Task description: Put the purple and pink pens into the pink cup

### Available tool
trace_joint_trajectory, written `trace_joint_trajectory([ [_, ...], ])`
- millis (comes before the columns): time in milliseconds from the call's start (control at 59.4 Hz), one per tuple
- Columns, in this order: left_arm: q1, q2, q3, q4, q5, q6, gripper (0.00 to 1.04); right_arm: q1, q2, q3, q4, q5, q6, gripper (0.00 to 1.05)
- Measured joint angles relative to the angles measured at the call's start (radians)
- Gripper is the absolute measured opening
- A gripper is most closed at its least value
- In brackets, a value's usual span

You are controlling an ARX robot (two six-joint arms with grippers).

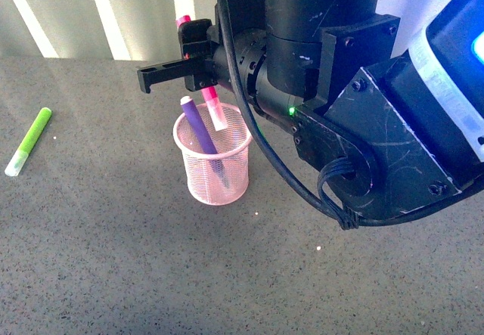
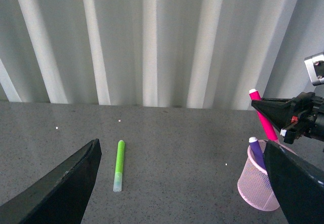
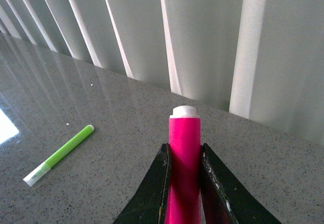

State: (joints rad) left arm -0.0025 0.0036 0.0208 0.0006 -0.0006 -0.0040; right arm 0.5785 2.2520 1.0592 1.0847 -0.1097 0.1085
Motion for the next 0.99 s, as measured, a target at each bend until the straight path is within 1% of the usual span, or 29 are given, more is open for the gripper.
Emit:
trace_joint_trajectory([
  [101, 0.0, 0.0, 0.0, 0.0, 0.0, 0.0, 0.98, 0.0, 0.003, -0.002, -0.001, 0.014, -0.01, 0.12],
  [488, 0.0, 0.0, 0.0, 0.0, 0.0, 0.0, 0.98, -0.003, 0.002, -0.015, -0.049, 0.06, 0.033, 0.78],
  [623, 0.0, 0.0, 0.0, 0.0, 0.0, 0.0, 0.98, -0.011, -0.046, -0.042, -0.076, 0.085, 0.039, 0.99],
  [690, 0.0, 0.0, 0.0, 0.0, 0.0, 0.0, 0.98, -0.019, -0.087, -0.059, -0.107, 0.116, 0.037, 0.97],
  [774, 0.0, 0.0, 0.0, 0.0, 0.0, 0.0, 0.98, -0.039, -0.156, -0.076, -0.193, 0.197, 0.035, 0.98],
  [842, 0.0, 0.0, 0.0, 0.0, 0.0, 0.0, 0.98, -0.069, -0.224, -0.089, -0.31, 0.321, 0.038, 0.98],
  [875, 0.0, 0.0, 0.0, 0.0, 0.0, 0.0, 0.98, -0.086, -0.256, -0.099, -0.367, 0.366, 0.049, 0.98],
  [909, 0.0, 0.0, 0.0, 0.0, 0.0, 0.0, 0.98, -0.105, -0.288, -0.114, -0.425, 0.402, 0.061, 0.98],
  [993, 0.0, 0.0, 0.0, 0.0, 0.0, 0.0, 0.98, -0.161, -0.38, -0.175, -0.557, 0.45, 0.085, 0.98],
])
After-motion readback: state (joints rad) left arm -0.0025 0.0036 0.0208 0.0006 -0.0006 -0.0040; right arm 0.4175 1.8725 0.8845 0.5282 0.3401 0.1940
